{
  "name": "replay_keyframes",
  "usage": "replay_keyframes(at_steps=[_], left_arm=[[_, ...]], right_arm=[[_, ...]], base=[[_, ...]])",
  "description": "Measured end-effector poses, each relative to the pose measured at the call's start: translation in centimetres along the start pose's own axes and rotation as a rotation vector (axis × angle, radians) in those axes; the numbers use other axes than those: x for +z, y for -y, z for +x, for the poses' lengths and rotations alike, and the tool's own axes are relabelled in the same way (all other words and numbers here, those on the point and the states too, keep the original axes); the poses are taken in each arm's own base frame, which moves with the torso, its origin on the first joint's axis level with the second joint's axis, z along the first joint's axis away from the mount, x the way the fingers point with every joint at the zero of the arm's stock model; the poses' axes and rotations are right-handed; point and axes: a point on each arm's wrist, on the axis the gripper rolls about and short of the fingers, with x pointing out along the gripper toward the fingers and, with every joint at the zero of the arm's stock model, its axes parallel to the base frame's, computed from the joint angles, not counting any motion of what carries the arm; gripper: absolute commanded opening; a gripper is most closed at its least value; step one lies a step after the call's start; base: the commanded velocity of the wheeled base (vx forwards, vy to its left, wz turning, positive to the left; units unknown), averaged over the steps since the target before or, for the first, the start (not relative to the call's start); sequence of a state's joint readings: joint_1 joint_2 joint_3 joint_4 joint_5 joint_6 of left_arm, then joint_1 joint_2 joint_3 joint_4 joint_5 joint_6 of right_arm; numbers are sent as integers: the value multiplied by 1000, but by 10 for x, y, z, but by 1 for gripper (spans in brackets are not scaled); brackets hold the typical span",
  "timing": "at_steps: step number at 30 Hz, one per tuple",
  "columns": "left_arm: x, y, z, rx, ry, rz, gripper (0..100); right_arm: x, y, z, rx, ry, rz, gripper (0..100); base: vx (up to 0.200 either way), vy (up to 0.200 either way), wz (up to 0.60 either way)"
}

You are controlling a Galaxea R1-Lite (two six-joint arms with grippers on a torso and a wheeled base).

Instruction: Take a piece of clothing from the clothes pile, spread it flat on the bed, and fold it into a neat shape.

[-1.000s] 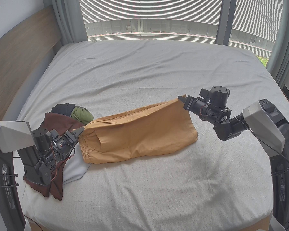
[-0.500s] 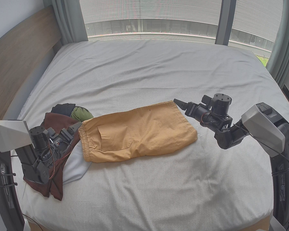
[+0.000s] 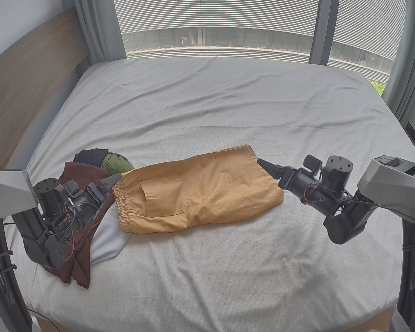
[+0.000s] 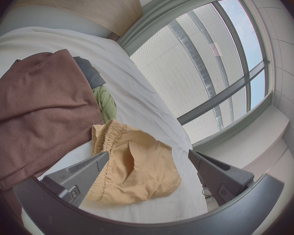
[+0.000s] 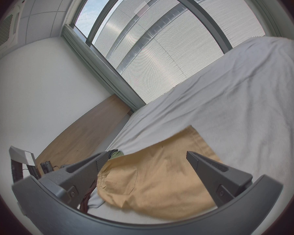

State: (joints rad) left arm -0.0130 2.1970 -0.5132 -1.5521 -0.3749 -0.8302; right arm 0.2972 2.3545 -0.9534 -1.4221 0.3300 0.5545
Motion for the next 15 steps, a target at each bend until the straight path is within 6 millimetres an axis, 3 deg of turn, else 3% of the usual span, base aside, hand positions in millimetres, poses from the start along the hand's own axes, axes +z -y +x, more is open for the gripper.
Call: replay_keyframes(at_steps=[5, 15], left_arm=[[-8, 10, -11, -24, -52, 68, 100], [-24, 15, -16, -31, -118, 98, 100]], right_arm=[[-14, 2, -18, 18, -54, 51, 100], [-23, 6, -25, -8, -111, 87, 100]], base=[[0, 0, 0], [0, 0, 0]])
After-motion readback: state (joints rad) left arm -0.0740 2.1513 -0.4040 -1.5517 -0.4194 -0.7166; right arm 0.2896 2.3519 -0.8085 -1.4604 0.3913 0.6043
